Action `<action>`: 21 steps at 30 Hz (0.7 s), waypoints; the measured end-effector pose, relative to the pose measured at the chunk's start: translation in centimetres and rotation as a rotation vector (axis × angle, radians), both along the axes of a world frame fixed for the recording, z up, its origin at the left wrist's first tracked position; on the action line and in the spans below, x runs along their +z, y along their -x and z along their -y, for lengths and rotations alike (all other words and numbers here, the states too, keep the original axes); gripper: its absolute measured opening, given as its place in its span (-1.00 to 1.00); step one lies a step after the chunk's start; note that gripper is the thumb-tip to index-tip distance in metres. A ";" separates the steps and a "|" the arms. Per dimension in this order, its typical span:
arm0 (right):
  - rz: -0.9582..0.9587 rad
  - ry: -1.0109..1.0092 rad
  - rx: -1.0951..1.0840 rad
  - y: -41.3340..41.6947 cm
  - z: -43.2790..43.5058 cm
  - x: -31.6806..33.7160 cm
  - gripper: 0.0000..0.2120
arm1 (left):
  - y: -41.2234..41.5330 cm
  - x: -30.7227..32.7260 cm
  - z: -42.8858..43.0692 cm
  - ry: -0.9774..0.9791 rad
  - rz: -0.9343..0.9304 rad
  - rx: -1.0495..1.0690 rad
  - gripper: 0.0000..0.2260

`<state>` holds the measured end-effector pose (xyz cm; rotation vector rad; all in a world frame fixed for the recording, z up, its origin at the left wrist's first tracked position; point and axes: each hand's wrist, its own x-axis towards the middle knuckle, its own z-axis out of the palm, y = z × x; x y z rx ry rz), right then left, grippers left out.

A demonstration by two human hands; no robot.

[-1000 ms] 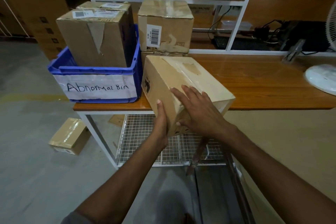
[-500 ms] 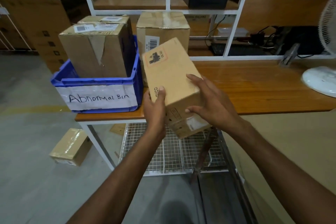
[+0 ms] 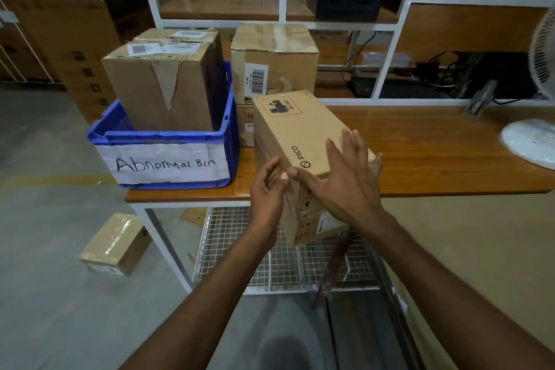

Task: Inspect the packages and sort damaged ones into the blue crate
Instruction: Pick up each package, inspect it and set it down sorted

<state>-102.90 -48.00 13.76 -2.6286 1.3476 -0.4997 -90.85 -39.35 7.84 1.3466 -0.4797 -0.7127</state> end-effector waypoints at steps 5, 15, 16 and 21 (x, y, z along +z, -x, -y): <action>-0.068 -0.017 -0.038 -0.9 0.1 1.1 0.12 | 0.3 -2.1 -0.1 -0.314 -0.435 -0.113 -0.24; 0.219 -0.241 -0.061 2.7 3.5 1.8 -0.05 | 0.1 -5.1 0.9 -0.224 -0.407 0.073 -0.22; 0.294 -0.287 -0.054 3.3 3.8 1.8 -0.07 | -0.4 -4.2 0.7 -0.204 -0.366 0.094 -0.29; 0.617 -0.372 0.012 4.9 3.2 2.7 -0.20 | -2.4 0.7 -0.5 -0.048 -0.118 0.084 -0.42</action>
